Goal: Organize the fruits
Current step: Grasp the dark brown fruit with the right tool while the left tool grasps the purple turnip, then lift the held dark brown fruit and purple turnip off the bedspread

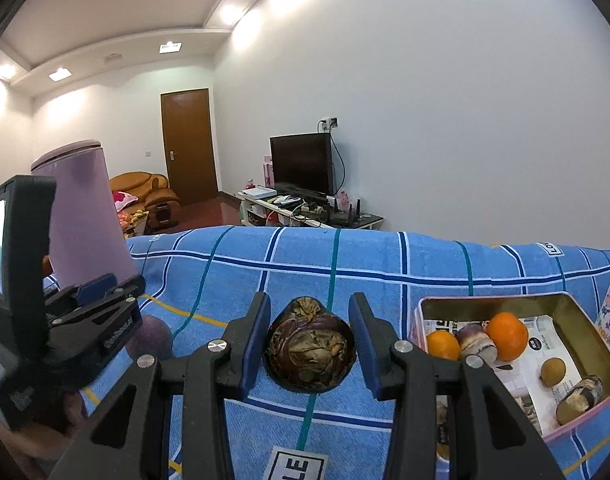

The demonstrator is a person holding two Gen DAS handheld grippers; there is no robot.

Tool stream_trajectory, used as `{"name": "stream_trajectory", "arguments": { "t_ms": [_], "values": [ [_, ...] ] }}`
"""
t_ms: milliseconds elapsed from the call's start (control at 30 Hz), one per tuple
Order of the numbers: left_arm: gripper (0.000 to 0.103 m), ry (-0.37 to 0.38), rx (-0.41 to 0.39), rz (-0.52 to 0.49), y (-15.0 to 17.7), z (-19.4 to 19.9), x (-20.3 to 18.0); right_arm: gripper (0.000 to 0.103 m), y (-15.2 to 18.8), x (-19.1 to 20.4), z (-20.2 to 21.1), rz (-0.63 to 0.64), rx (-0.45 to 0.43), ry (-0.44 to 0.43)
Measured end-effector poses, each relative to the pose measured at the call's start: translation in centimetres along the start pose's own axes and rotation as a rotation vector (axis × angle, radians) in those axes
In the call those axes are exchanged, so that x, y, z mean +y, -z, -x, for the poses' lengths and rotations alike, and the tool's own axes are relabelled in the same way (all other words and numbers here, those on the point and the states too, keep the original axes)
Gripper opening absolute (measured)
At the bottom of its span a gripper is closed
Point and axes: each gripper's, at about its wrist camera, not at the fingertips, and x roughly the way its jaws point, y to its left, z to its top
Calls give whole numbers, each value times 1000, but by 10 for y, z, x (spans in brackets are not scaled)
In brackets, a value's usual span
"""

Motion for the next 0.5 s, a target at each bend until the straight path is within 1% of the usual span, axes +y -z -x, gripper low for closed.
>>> {"name": "stream_trajectory", "arguments": {
  "t_ms": [33, 67, 167, 233, 267, 333, 367, 433, 500],
  "values": [
    [72, 32, 31, 33, -2, -5, 9, 43, 0, 0, 1, -2, -1, 4],
    [75, 63, 56, 92, -5, -10, 24, 43, 0, 0, 2, -3, -2, 5],
    [75, 86, 78, 226, -7, -15, 59, 43, -2, 0, -1, -2, 9, 0],
    [75, 75, 90, 273, -5, -18, 72, 43, -3, 0, -2, -3, 14, -4],
    [75, 71, 101, 283, -4, -21, 73, 43, -3, -1, -3, -4, 17, -6],
    [75, 92, 122, 248, -1, -25, 61, 43, -4, -1, -4, -9, 21, -7],
    [75, 118, 129, 207, -1, -25, 48, 43, -4, -2, -5, -13, 24, -9],
    [75, 146, 127, 136, 1, -21, 26, 43, -5, -4, -6, -22, 31, -15],
    [75, 142, 133, 45, 3, -22, 2, 43, -4, -5, -7, -28, 36, -18]
  ]
}}
